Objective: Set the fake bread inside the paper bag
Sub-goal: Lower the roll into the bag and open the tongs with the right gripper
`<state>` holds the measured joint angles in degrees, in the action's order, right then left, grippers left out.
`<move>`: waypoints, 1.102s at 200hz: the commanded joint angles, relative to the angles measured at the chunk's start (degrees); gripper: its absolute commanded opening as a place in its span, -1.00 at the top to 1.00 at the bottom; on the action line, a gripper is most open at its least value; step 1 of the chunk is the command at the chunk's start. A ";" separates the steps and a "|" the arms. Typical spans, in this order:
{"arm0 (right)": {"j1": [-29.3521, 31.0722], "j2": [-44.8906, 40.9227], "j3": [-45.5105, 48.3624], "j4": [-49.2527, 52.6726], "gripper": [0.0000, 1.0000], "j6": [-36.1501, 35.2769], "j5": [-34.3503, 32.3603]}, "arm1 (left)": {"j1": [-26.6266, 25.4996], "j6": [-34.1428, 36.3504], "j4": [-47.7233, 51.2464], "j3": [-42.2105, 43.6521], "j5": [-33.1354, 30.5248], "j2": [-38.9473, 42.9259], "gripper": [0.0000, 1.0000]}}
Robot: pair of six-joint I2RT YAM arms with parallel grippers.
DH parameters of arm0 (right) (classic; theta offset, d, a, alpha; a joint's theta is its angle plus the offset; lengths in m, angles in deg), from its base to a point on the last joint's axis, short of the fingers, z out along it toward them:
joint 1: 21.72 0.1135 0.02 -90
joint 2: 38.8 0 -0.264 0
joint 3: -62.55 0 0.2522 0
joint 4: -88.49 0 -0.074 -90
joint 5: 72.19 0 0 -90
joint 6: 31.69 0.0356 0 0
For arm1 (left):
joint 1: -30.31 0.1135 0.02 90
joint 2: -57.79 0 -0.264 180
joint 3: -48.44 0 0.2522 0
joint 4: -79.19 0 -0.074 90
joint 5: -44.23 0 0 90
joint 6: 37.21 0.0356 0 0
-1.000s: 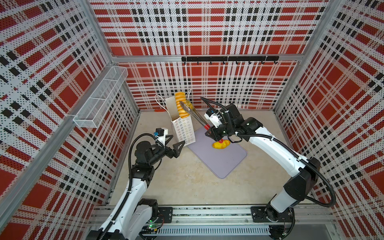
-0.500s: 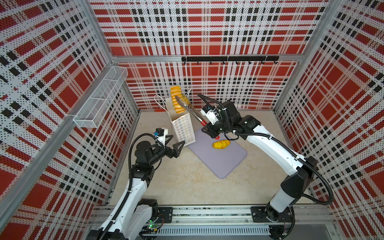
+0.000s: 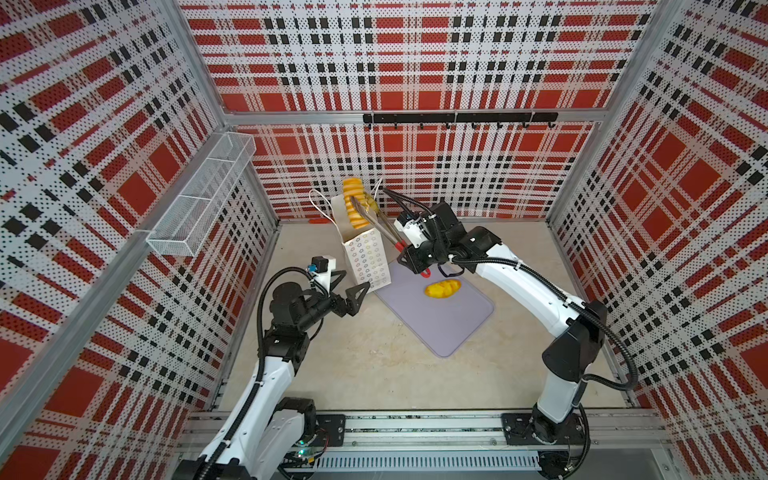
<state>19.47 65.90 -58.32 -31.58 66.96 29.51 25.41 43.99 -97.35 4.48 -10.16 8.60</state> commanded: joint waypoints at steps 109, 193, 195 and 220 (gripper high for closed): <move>1.61 -0.20 0.48 -0.37 0.39 0.24 -1.86 | 0.42 -0.22 -1.79 0.58 0.77 -0.20 -0.94; 1.70 -0.91 0.33 -0.21 0.37 0.32 -1.60 | 0.30 -0.21 -1.80 0.57 0.86 -0.74 -0.94; 1.66 -0.91 0.28 -0.12 0.37 0.32 -1.60 | 0.37 -0.24 -1.80 0.58 0.81 -0.73 -0.94; 1.76 -1.25 0.22 0.06 0.37 0.32 -1.22 | 0.38 -0.23 -1.78 0.57 0.77 -0.60 -0.94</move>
<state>20.65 66.43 -58.08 -30.44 67.61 27.98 25.41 43.95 -97.53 4.55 -10.07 7.85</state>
